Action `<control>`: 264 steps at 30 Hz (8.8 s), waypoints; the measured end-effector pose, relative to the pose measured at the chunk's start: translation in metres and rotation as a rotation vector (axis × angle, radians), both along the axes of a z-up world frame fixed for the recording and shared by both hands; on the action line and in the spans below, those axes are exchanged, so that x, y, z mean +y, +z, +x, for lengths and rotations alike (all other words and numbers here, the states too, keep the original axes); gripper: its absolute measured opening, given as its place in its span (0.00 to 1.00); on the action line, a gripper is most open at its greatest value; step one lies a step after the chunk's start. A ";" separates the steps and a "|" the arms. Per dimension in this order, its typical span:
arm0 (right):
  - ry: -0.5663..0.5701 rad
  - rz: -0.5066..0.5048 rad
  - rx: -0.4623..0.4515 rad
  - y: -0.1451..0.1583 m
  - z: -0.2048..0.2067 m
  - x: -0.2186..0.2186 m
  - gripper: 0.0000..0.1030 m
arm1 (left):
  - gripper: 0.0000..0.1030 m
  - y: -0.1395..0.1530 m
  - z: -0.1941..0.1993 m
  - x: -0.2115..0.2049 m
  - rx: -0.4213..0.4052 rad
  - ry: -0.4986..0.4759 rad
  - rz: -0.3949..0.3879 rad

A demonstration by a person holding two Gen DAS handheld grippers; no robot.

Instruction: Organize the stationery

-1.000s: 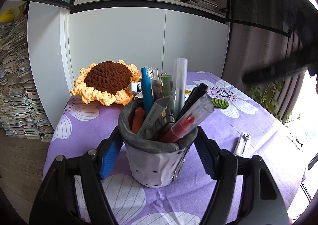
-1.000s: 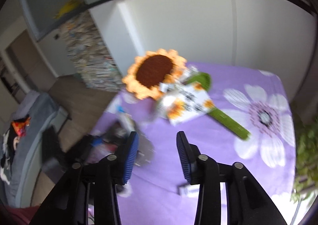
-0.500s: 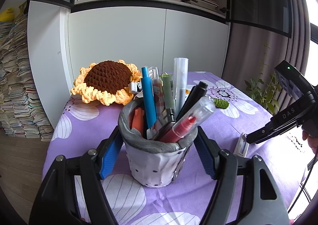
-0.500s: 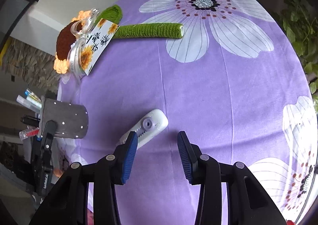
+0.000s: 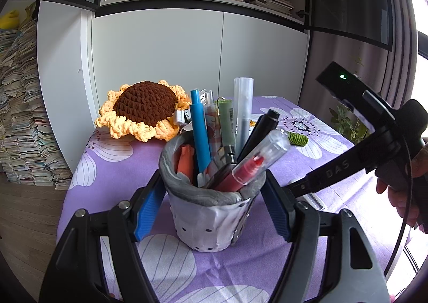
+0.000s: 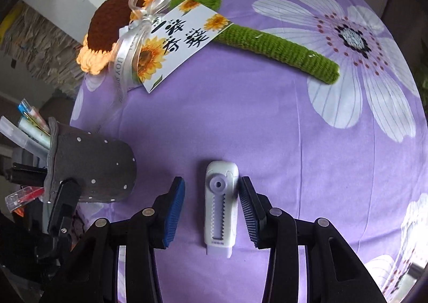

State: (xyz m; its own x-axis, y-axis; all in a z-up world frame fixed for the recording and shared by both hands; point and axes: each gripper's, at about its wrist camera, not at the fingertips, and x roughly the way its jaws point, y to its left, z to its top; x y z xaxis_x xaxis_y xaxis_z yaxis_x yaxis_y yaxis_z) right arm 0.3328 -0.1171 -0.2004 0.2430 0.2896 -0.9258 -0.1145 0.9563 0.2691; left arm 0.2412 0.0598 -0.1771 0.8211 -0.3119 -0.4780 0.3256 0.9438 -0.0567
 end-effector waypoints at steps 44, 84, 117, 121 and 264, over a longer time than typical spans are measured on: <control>0.344 0.160 -0.559 0.142 -0.059 0.089 0.26 | 0.69 -0.002 0.003 0.004 0.026 -0.008 -0.024; 0.264 0.201 -0.546 0.134 -0.064 0.045 0.30 | 0.68 -0.001 0.002 0.001 0.030 -0.011 -0.028; -0.075 -0.027 -0.555 0.039 -0.143 -0.084 0.36 | 0.70 0.005 0.002 -0.007 0.027 0.090 0.021; -0.073 -0.062 -0.620 0.051 -0.147 -0.067 0.46 | 0.72 0.004 0.009 -0.011 0.032 0.113 0.042; -0.171 -0.215 -1.148 0.195 -0.353 -0.054 0.94 | 0.99 0.163 -0.237 -0.064 -0.389 0.261 0.149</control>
State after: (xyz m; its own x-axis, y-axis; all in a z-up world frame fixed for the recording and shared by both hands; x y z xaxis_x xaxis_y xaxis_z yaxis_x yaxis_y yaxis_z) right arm -0.0201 -0.1711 -0.0054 0.9856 0.0373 -0.1651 -0.0505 0.9958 -0.0765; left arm 0.0043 -0.0043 -0.0143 0.9893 -0.0229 -0.1442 0.0468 0.9853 0.1644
